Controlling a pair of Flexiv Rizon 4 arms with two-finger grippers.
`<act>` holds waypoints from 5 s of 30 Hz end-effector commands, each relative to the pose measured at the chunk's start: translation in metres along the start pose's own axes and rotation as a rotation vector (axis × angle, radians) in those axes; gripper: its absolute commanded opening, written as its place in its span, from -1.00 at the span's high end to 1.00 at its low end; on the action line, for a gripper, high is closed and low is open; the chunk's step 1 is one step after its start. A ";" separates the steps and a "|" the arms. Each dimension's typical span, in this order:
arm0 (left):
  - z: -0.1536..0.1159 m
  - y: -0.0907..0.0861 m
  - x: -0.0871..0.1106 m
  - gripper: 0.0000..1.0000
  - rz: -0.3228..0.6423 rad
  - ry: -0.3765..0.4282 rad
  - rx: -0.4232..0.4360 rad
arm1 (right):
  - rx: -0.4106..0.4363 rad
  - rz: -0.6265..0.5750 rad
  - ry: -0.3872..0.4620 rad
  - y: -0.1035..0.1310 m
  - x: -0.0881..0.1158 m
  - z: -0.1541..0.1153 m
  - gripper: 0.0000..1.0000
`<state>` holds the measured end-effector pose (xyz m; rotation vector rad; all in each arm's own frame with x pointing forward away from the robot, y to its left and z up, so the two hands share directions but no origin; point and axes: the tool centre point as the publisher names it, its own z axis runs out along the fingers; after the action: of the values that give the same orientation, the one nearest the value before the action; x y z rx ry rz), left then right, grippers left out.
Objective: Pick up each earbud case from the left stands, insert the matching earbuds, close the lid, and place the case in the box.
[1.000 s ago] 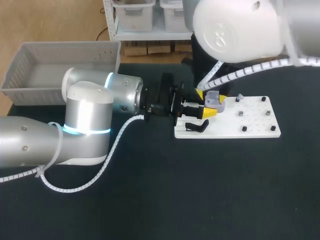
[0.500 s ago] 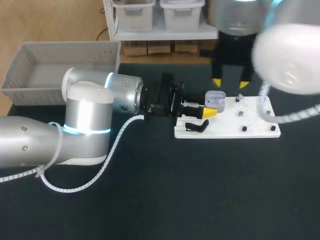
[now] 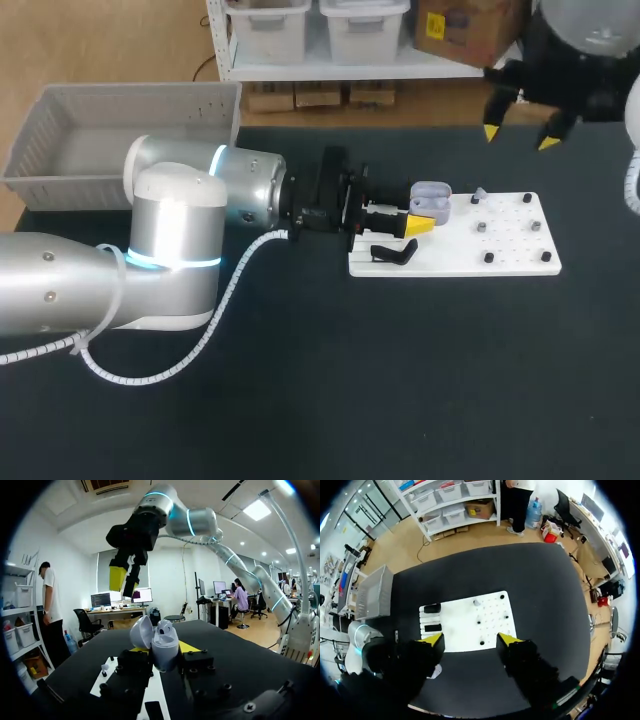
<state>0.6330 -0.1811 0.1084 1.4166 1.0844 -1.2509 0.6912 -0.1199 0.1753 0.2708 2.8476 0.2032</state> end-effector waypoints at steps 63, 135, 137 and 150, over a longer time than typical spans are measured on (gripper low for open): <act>0.000 -0.002 0.001 1.00 0.003 -0.002 -0.006 | -0.059 -0.054 0.199 -0.016 -0.021 0.168 0.15; 0.000 -0.002 0.001 1.00 0.003 -0.002 -0.006 | -0.144 -0.375 0.181 0.032 0.030 -0.029 1.00; 0.000 -0.002 0.001 1.00 0.003 -0.002 -0.006 | -0.139 -0.405 0.197 0.038 0.037 -0.034 1.00; 0.000 -0.002 0.001 1.00 0.003 -0.002 -0.006 | -0.060 -0.552 0.267 0.070 0.086 -0.026 1.00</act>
<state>0.6330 -0.1811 0.1085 1.4166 1.0846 -1.2509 0.6136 -0.0457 0.1939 -0.5922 3.0274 0.2493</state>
